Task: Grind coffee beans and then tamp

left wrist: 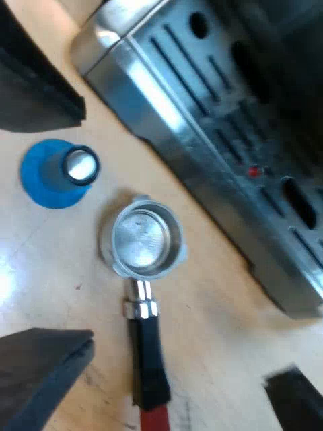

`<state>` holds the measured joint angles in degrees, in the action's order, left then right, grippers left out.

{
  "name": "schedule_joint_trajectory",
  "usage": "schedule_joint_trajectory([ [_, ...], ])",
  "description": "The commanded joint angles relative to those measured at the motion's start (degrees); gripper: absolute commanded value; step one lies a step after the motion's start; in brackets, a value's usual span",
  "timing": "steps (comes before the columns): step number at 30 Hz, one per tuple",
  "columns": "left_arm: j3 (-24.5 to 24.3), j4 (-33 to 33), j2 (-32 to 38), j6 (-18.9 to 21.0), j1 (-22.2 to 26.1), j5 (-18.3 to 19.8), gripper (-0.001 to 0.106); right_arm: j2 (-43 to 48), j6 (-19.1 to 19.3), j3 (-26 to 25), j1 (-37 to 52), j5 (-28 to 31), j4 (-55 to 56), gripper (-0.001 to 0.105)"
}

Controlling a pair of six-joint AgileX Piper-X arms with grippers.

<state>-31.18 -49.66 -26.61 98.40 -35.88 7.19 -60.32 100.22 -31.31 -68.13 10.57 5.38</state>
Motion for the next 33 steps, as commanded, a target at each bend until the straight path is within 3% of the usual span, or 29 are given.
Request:
schedule_joint_trajectory([
  [1,-0.06,0.25,-2.50,2.02,-0.23,-2.39,0.064,0.32,0.95,-0.12,-0.12,-0.54,-0.85,0.071],
  [10,-0.06,0.54,-10.16,3.21,-0.23,-5.64,0.064,0.32,0.21,-0.12,-0.12,-0.54,-0.85,0.071],
  [21,-0.06,4.11,-18.75,3.21,-0.23,-5.49,0.064,0.32,0.21,-0.12,-0.12,-0.54,-0.85,0.071],
  [33,-0.06,7.27,-22.31,3.21,-0.23,-6.34,0.064,0.32,0.21,-0.12,-0.12,-0.54,-0.85,0.071],
])
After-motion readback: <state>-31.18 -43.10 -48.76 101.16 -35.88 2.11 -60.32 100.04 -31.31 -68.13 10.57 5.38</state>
